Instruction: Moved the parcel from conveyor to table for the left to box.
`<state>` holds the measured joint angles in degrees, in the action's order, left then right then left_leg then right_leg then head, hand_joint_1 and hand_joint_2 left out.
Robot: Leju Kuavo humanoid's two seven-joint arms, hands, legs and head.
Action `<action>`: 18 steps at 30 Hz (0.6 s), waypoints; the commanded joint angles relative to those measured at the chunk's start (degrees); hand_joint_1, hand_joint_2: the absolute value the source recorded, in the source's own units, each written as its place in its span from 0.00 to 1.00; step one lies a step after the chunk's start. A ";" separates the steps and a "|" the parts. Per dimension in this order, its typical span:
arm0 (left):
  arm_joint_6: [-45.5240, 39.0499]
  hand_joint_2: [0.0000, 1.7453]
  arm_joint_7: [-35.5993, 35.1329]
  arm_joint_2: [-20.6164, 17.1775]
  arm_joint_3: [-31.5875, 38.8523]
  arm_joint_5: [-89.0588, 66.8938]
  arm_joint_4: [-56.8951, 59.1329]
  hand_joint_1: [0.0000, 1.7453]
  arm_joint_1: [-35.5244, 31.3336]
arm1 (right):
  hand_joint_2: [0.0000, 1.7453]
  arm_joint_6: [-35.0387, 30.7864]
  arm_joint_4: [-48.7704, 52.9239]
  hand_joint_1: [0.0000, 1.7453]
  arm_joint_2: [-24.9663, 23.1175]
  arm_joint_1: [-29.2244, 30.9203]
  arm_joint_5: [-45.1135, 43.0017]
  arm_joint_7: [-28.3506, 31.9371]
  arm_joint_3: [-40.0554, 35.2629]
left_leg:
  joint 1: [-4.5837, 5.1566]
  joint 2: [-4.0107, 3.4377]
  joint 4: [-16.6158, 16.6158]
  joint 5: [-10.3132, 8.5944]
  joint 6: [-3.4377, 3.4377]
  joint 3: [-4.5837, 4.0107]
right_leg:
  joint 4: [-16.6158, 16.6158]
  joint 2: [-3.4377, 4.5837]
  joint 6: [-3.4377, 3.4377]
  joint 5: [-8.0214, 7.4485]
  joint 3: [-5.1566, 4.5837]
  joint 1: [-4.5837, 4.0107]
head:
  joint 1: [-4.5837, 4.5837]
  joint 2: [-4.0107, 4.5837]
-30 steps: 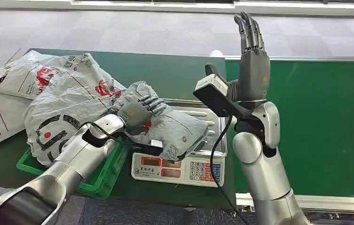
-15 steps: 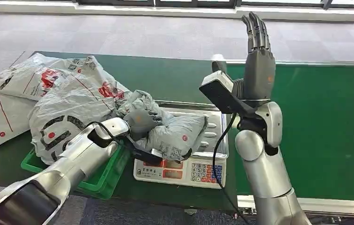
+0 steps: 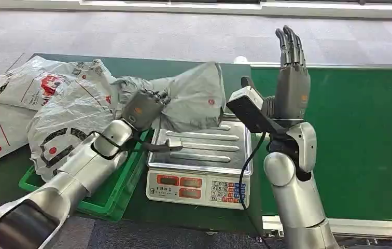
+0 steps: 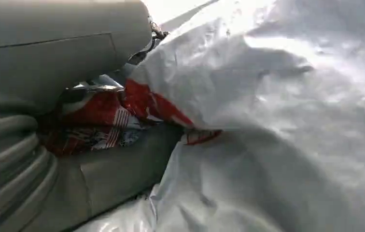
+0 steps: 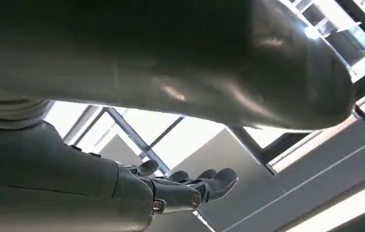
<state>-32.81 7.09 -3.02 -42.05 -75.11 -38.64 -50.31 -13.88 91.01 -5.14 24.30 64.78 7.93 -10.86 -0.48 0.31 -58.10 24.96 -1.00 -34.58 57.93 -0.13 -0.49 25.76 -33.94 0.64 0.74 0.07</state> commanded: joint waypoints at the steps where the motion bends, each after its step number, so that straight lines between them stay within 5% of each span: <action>1: 2.45 1.00 3.78 -2.71 32.31 -9.09 -28.77 1.00 8.06 | 0.00 -0.98 0.74 0.00 0.39 -2.02 0.66 0.26 1.34 | -0.01 -0.30 0.09 0.06 0.01 0.04 | -0.08 0.29 0.04 -0.02 -0.06 -0.03 | 0.00 0.00; 7: 2.10 1.00 -2.68 -4.51 38.82 -14.89 -32.19 1.00 11.24 | 0.00 -0.22 -0.65 0.00 -1.11 -0.33 0.79 0.58 0.61 | 0.00 -0.54 0.10 0.09 -0.03 -0.10 | -0.01 0.52 0.05 -0.02 -0.32 -0.03 | 0.00 0.00; 12: 9.74 1.00 -16.57 -13.42 26.03 -14.89 -27.65 1.00 11.44 | 0.00 0.72 -1.89 0.00 -1.57 1.20 0.73 0.97 -0.05 | -0.01 -0.56 0.15 0.06 -0.06 -0.04 | -0.03 0.53 0.12 -0.05 -0.26 -0.05 | 0.00 0.00; 14: 15.33 1.00 -15.01 -11.86 23.38 -14.89 -17.73 1.00 11.51 | 0.00 1.43 -3.16 0.00 -1.64 2.87 0.42 1.29 -0.41 | 0.04 -0.38 0.22 0.00 -0.05 0.03 | -0.06 0.36 0.11 -0.03 -0.17 -0.01 | 0.02 0.00; 17: 9.81 1.00 -15.62 -9.51 21.06 -14.89 -3.90 0.99 11.22 | 0.00 1.46 -4.51 0.00 -1.34 3.55 -0.24 1.65 -0.78 | 0.07 -0.33 0.32 -0.04 -0.04 0.16 | -0.13 0.30 0.10 -0.05 -0.06 0.03 | 0.00 0.00; 18: 6.11 1.00 -16.32 -8.35 22.82 -14.89 -1.16 0.00 11.79 | 0.00 1.28 -4.39 0.00 -1.35 3.28 -0.28 1.70 -0.81 | 0.07 -0.23 0.41 -0.10 -0.02 0.23 | -0.24 0.18 0.10 -0.08 0.04 0.03 | 0.00 0.00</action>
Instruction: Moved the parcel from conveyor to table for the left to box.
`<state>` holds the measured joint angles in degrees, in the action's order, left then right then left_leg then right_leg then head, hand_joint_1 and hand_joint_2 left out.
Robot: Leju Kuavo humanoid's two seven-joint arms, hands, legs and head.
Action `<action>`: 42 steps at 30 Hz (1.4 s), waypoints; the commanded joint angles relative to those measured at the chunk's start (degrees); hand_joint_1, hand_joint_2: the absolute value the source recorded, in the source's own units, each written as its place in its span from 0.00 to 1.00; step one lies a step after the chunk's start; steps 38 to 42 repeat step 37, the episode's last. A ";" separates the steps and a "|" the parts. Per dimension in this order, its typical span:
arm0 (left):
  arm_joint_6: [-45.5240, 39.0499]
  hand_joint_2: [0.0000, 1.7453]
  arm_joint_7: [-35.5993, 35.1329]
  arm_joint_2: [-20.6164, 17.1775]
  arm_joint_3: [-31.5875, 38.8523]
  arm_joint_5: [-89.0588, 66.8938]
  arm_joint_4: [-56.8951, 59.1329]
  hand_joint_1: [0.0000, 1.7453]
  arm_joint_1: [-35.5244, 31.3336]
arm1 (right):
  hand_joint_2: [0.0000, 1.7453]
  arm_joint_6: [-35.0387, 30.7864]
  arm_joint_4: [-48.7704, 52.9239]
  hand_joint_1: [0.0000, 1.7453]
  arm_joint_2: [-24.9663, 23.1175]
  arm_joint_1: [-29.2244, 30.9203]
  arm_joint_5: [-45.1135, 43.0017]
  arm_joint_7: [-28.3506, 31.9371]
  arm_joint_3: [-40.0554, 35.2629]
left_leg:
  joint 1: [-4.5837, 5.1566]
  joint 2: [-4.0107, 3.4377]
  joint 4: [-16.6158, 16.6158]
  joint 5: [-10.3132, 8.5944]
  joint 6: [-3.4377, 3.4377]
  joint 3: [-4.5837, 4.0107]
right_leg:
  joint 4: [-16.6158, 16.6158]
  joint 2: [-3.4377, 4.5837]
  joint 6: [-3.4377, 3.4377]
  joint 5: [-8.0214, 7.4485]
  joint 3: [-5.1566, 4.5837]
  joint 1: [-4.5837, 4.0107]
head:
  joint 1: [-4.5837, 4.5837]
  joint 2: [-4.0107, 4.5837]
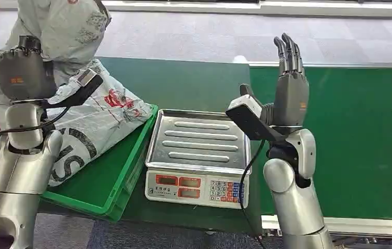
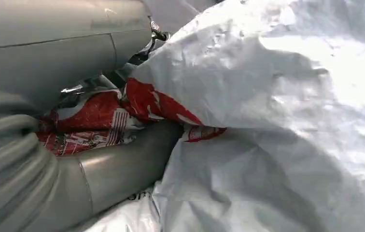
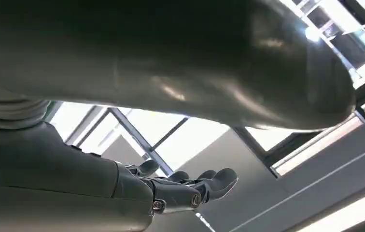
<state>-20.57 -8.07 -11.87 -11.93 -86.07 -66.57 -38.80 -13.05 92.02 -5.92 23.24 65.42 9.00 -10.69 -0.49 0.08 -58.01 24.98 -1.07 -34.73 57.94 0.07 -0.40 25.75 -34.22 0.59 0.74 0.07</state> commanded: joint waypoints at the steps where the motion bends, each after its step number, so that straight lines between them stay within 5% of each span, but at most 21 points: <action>1: -6.69 1.00 -1.49 0.44 -7.41 -3.93 26.95 0.00 0.69 | 0.00 0.41 -5.18 0.00 -0.55 4.18 -0.91 0.62 -1.00 | 0.10 0.04 0.22 -0.06 0.08 0.33 | -0.16 -0.08 0.00 0.00 0.32 0.10 | 0.02 0.00; 2: -6.31 0.00 -2.27 0.55 -7.33 -3.93 27.53 0.00 0.61 | 0.00 0.37 -4.99 0.00 -0.56 4.00 -0.92 0.64 -1.02 | 0.06 -0.03 0.24 -0.09 0.08 0.29 | -0.23 -0.02 0.00 -0.07 0.29 0.07 | 0.00 0.00; 12: -9.67 0.00 -6.59 -0.58 -4.35 -3.93 22.70 0.00 1.00 | 0.00 1.75 -4.18 0.00 -0.58 4.43 -1.04 0.13 -0.41 | 0.00 -0.08 0.02 -0.03 0.04 -0.11 | -0.05 0.07 0.06 -0.09 -0.11 -0.01 | 0.00 0.00; 14: -14.86 0.00 -0.95 2.32 3.84 -3.93 16.69 0.00 3.24 | 0.00 1.51 -3.94 0.00 -0.29 3.48 -1.15 0.25 -0.16 | -0.02 -0.07 0.09 -0.04 0.06 -0.02 | -0.13 0.05 0.08 -0.10 -0.01 -0.04 | 0.02 0.00; 20: -16.88 0.00 5.41 5.33 10.96 -2.78 9.26 0.00 5.69 | 0.00 0.84 -3.91 0.00 0.18 2.60 -1.08 0.18 -0.21 | -0.03 -0.01 0.13 -0.05 0.10 -0.02 | -0.22 0.00 0.04 -0.10 0.03 -0.06 | 0.00 0.00; 24: -17.79 0.00 36.80 13.42 19.57 41.03 -12.21 0.00 10.44 | 0.00 -1.00 -4.63 0.00 1.26 2.10 -1.67 0.10 -0.31 | -0.04 0.12 -0.05 -0.03 0.10 -0.25 | -0.07 -0.12 0.02 -0.05 -0.14 -0.05 | 0.00 0.00; 27: -8.37 0.00 47.01 18.40 20.29 68.27 -33.51 0.00 14.52 | 0.00 -1.79 -6.79 0.00 1.30 3.59 -2.58 0.39 -0.37 | -0.05 0.03 -0.08 0.00 0.09 -0.29 | -0.07 -0.03 0.02 -0.07 -0.19 -0.06 | 0.00 0.00; 30: -1.90 0.00 45.29 20.98 21.78 82.23 -47.49 0.00 16.39 | 0.00 -2.16 -8.76 0.00 0.71 5.19 -3.16 0.60 -0.57 | -0.09 -0.20 -0.18 0.07 0.09 -0.38 | 0.00 0.18 0.03 -0.09 -0.35 -0.07 | 0.02 0.00; 32: -1.73 0.00 45.02 20.98 22.07 82.28 -47.90 0.00 16.69 | 0.00 -2.23 -8.81 0.00 0.68 5.23 -3.18 0.63 -0.62 | -0.06 -0.37 -0.12 0.10 0.08 -0.34 | -0.03 0.35 0.04 -0.12 -0.36 -0.06 | 0.00 0.00; 37: 15.03 0.00 46.84 24.36 25.86 104.23 -52.86 0.00 22.20 | 0.00 -2.27 -6.03 0.00 -0.60 3.71 -9.55 4.01 0.81 | 0.03 -0.32 0.07 0.06 0.07 -0.16 | -0.13 0.27 0.05 -0.10 -0.18 0.01 | 0.02 0.00; 42: 15.03 0.00 46.84 24.36 25.86 104.23 -52.86 0.00 22.20 | 0.00 -2.27 -6.03 0.00 -0.60 3.71 -9.55 4.01 0.81 | 0.03 -0.32 0.07 0.06 0.07 -0.16 | -0.13 0.27 0.05 -0.10 -0.18 0.01 | 0.02 0.00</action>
